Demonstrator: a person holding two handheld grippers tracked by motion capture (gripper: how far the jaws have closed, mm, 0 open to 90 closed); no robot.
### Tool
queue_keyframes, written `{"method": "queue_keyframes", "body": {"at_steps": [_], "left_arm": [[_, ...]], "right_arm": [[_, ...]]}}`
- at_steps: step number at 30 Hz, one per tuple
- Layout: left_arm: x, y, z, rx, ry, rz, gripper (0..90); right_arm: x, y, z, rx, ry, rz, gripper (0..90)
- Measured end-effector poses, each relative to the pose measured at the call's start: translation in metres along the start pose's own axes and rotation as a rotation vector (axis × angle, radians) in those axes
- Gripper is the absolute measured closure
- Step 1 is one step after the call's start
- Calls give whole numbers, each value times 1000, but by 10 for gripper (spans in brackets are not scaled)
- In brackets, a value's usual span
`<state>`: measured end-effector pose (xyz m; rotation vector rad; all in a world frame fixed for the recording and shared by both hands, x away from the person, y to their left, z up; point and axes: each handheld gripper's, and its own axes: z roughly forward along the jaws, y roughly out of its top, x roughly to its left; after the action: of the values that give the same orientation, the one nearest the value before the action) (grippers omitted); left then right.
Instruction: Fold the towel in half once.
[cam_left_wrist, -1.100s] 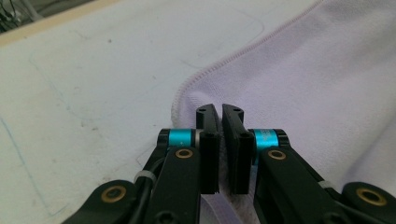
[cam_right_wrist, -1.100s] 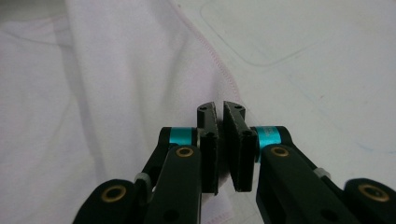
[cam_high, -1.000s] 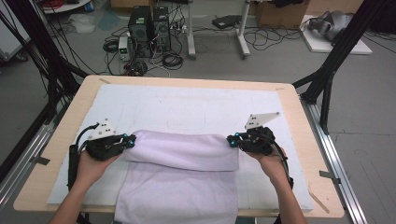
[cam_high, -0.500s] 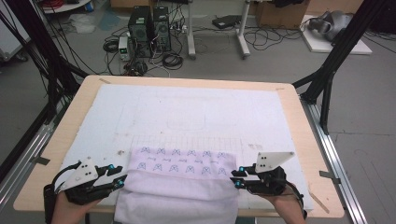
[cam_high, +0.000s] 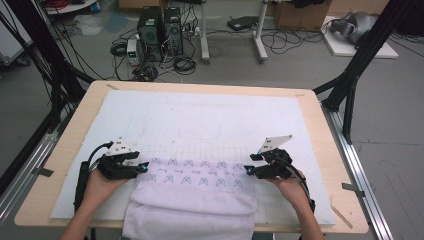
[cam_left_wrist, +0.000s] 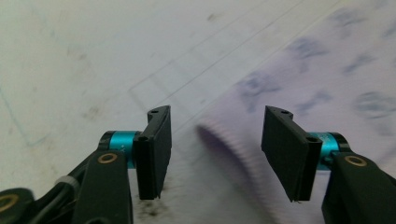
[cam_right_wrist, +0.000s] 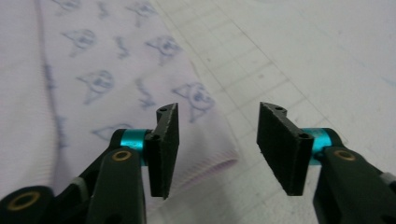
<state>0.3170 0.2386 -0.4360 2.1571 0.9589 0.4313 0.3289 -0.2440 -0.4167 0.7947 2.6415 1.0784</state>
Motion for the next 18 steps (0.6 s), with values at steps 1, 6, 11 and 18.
{"method": "queue_keyframes", "body": {"at_steps": [1,6,11,18], "left_arm": [[4,-1,5,21,-15,-24,386],[5,-2,7,3,-61,-12,452],[-3,0,5,0,-101,40,768],[7,22,10,-42,-24,43,861]], "right_arm": [[-4,-2,4,14,-8,6,458],[-12,-8,18,32,62,53,505],[-5,-6,20,55,92,22,787],[-14,10,15,62,24,-18,863]]}}
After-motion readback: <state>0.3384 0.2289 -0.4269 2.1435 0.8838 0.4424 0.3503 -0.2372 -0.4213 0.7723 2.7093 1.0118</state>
